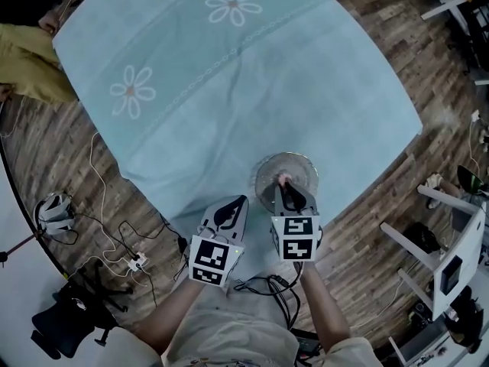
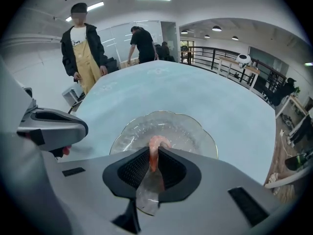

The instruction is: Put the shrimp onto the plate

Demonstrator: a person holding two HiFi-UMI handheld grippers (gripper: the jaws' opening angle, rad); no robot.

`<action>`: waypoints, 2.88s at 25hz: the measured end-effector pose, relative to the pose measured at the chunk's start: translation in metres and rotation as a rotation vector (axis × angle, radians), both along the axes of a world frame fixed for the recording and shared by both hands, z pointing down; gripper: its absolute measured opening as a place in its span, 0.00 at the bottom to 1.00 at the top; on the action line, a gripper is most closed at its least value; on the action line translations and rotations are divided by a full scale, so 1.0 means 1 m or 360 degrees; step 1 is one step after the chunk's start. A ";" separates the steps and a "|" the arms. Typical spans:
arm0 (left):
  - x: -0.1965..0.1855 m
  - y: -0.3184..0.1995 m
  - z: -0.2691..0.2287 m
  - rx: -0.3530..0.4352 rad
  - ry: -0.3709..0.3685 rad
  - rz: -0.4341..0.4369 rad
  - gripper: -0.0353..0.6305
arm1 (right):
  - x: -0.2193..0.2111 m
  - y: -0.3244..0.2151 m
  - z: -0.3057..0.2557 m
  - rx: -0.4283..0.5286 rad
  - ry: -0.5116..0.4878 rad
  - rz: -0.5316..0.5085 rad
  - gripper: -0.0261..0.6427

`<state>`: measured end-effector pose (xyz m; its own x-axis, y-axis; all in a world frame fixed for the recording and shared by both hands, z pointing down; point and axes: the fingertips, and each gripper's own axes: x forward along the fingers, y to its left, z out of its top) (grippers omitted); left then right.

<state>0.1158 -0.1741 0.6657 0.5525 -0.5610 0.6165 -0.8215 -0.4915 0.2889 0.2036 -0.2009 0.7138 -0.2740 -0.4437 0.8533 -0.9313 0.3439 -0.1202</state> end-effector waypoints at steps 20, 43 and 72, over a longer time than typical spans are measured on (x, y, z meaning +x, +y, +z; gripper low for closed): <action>-0.024 0.008 -0.039 0.0093 0.0051 0.0027 0.05 | -0.010 0.002 -0.059 0.0236 -0.0058 0.0147 0.14; -0.111 0.071 -0.180 0.0393 0.0197 0.0209 0.05 | -0.101 0.120 -0.232 0.0737 -0.0139 0.0356 0.08; -0.196 0.189 -0.284 0.0688 0.0389 0.0378 0.05 | -0.194 0.251 -0.337 0.1193 -0.0162 0.0587 0.07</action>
<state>-0.0800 0.0150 0.3821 0.7927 -0.5774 0.1954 -0.6081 -0.7713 0.1879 0.0095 0.0506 0.3763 -0.0600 -0.9593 0.2761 -0.9966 0.0420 -0.0708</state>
